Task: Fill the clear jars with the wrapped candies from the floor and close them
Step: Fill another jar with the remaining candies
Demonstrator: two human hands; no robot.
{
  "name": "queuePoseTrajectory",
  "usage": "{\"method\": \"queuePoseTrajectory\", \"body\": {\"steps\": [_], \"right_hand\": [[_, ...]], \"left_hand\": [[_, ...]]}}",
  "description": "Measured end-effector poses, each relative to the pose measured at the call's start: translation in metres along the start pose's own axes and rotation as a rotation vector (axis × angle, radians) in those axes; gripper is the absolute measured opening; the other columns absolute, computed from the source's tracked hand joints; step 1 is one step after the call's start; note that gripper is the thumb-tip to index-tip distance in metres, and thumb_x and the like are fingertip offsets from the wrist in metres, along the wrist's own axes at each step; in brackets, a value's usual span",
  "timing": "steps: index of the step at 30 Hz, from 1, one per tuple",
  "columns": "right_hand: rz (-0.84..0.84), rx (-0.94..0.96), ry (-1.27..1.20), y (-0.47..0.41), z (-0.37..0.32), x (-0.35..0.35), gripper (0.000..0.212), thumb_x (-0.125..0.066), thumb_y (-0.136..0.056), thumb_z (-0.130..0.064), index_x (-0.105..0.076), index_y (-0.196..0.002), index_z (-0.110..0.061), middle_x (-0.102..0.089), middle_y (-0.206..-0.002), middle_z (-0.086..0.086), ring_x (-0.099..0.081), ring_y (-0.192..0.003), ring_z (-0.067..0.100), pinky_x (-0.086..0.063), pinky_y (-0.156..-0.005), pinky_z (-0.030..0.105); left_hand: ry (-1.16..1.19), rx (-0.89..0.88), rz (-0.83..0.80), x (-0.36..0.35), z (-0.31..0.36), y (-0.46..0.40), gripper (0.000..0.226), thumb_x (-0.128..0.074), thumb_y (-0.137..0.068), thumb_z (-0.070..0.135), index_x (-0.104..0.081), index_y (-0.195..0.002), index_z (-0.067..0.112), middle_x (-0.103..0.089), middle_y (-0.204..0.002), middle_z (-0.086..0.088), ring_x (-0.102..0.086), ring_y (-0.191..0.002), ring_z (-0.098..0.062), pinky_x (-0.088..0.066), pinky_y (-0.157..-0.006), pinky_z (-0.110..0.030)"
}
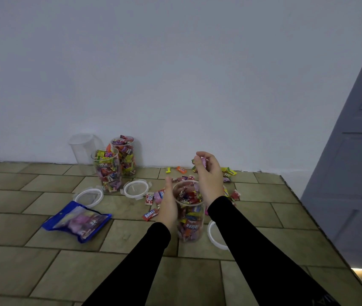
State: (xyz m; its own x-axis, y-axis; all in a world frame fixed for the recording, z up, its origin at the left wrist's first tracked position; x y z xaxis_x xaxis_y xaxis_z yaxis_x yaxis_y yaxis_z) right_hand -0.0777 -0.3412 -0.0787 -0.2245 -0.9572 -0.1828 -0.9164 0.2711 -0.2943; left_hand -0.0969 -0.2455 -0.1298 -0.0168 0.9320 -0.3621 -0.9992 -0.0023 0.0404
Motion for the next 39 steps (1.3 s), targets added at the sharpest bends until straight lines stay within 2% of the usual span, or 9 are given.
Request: {"method": "queuePoseTrajectory", "body": {"steps": [5, 9, 13, 17, 25, 28, 32, 37, 39], "right_hand": [[-0.083, 0.007, -0.044, 0.005, -0.006, 0.002, 0.005, -0.062, -0.092, -0.012, -0.063, -0.091, -0.017, -0.064, -0.078, -0.006, -0.059, -0.070, -0.001, -0.045, -0.066, 0.011], [-0.124, 0.011, -0.015, 0.009, -0.008, -0.001, 0.006, -0.062, -0.091, -0.011, -0.063, -0.095, -0.016, -0.064, -0.072, -0.002, -0.060, -0.068, 0.011, -0.048, -0.059, 0.017], [-0.136, -0.032, -0.061, 0.011, -0.007, -0.001, 0.007, -0.061, -0.092, -0.009, -0.064, -0.093, -0.015, -0.063, -0.070, -0.001, -0.059, -0.069, 0.014, -0.051, -0.053, 0.026], [-0.183, -0.036, -0.085, 0.015, -0.014, 0.001, 0.007, -0.056, -0.092, -0.001, -0.061, -0.095, -0.005, -0.055, -0.062, 0.002, -0.049, -0.049, 0.003, -0.046, -0.044, 0.017], [-0.403, -0.037, 0.074, 0.009, -0.014, 0.003, 0.015, -0.058, -0.089, 0.003, -0.064, -0.090, -0.010, -0.070, -0.079, 0.009, -0.067, -0.082, 0.025, -0.058, -0.070, 0.036], [-0.444, -0.014, 0.095, 0.011, -0.013, 0.005, 0.016, -0.056, -0.089, 0.007, -0.063, -0.091, -0.007, -0.067, -0.077, 0.007, -0.069, -0.068, 0.025, -0.058, -0.074, 0.053], [-0.308, 0.078, 0.147, 0.005, -0.011, 0.014, 0.014, -0.056, -0.089, 0.006, -0.063, -0.088, -0.007, -0.059, -0.078, 0.004, -0.062, -0.065, 0.002, -0.051, -0.064, 0.019], [-0.100, -0.076, 0.153, -0.018, 0.020, 0.035, 0.016, -0.052, -0.094, -0.005, -0.063, -0.090, -0.016, -0.063, -0.087, 0.003, -0.057, -0.071, 0.005, -0.044, -0.066, 0.016], [-0.104, -0.152, 0.292, -0.024, 0.040, 0.042, 0.011, -0.053, -0.094, -0.008, -0.062, -0.097, -0.014, -0.062, -0.094, 0.002, -0.057, -0.079, 0.009, -0.046, -0.072, 0.020]], "left_hand": [[0.067, 0.043, -0.021, 0.000, -0.007, -0.002, 0.085, -0.017, -0.096, 0.064, -0.068, -0.109, -0.004, -0.072, -0.098, -0.021, -0.072, -0.087, -0.028, -0.057, -0.069, -0.028], [0.087, 0.060, -0.010, 0.000, -0.009, -0.002, 0.082, -0.021, -0.096, 0.063, -0.069, -0.108, -0.002, -0.072, -0.100, -0.022, -0.072, -0.086, -0.026, -0.058, -0.067, -0.028], [0.027, 0.021, 0.043, 0.004, -0.010, -0.003, 0.086, -0.019, -0.096, 0.064, -0.067, -0.109, -0.006, -0.071, -0.104, -0.022, -0.069, -0.101, -0.032, -0.054, -0.087, -0.037], [0.026, 0.014, 0.048, 0.003, -0.009, -0.002, 0.082, -0.021, -0.098, 0.059, -0.065, -0.109, -0.010, -0.071, -0.102, -0.023, -0.070, -0.093, -0.029, -0.056, -0.075, -0.030], [0.109, 0.058, 0.000, -0.001, -0.005, 0.001, 0.071, -0.025, -0.099, 0.055, -0.068, -0.107, -0.001, -0.073, -0.095, -0.019, -0.073, -0.082, -0.024, -0.057, -0.061, -0.026], [0.129, 0.073, 0.001, 0.000, -0.006, 0.000, 0.073, -0.026, -0.099, 0.057, -0.068, -0.105, -0.002, -0.073, -0.088, -0.020, -0.072, -0.075, -0.025, -0.056, -0.059, -0.027], [0.130, 0.089, -0.026, 0.000, -0.007, -0.002, 0.072, -0.027, -0.098, 0.058, -0.069, -0.103, -0.001, -0.073, -0.087, -0.020, -0.071, -0.074, -0.028, -0.056, -0.057, -0.028], [0.084, 0.122, -0.051, 0.008, -0.005, -0.002, 0.085, -0.016, -0.095, 0.066, -0.069, -0.110, 0.001, -0.072, -0.101, -0.021, -0.072, -0.084, -0.026, -0.058, -0.063, -0.027], [-0.037, 0.092, 0.019, 0.015, -0.004, -0.006, 0.083, -0.013, -0.097, 0.063, -0.073, -0.097, 0.006, -0.075, -0.084, -0.013, -0.072, -0.075, -0.019, -0.054, -0.059, -0.022]]}}
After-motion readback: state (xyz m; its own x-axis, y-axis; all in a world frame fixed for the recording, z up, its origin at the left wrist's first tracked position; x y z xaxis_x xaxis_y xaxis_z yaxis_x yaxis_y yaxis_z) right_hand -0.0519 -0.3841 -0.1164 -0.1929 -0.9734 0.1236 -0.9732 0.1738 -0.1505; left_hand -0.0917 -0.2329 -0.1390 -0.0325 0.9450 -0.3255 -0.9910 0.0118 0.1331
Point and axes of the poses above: each hand's wrist, its own y-axis away from the middle knuckle, its own x-axis out of the back of the hand, z = x × y, the point moved 2 cm from there along -y, towards the middle knuckle
